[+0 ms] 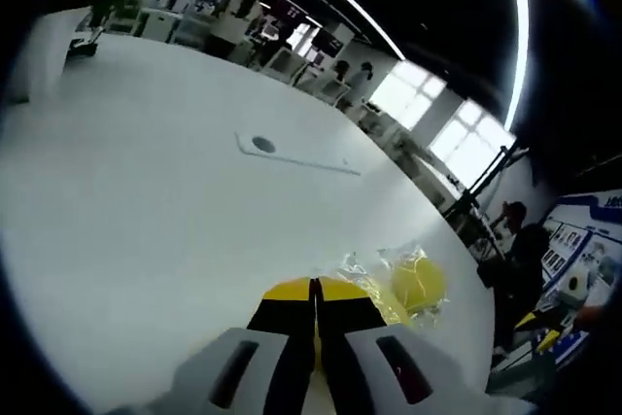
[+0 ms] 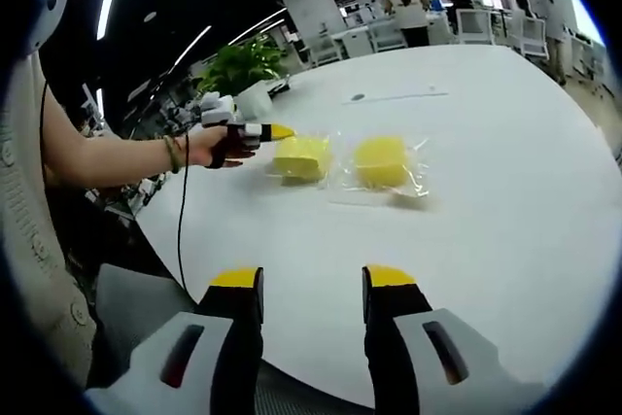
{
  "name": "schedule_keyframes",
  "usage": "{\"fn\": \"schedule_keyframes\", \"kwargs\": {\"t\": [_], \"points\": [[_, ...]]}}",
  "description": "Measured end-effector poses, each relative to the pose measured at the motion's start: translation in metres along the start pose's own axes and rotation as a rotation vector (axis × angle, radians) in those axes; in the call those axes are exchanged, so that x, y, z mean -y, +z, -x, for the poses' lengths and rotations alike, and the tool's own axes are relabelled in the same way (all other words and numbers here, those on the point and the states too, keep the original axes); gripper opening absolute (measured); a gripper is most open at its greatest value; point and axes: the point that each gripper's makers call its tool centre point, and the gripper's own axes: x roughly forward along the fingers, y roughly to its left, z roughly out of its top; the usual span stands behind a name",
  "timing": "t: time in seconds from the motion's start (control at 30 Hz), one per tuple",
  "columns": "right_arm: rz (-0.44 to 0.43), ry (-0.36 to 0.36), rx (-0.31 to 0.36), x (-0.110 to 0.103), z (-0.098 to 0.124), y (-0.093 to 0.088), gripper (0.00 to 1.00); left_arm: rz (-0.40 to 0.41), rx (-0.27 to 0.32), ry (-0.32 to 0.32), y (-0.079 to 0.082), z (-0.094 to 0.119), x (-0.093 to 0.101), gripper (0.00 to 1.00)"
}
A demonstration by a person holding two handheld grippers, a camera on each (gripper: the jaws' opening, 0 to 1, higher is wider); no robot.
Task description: Compare the silicone blocks by pressing each to a similar depth, holding the contact briefly, and releasing to observe deformation and rebound differences across the visible hardness samples.
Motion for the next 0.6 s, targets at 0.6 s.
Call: {"fn": "schedule_keyframes", "kwargs": {"t": [0.6], "points": [[0.029, 0.041, 0.056, -0.018, 0.01, 0.01, 0.36, -0.136, 0.033, 0.0, 0.015, 0.03, 0.053, 0.0]]}}
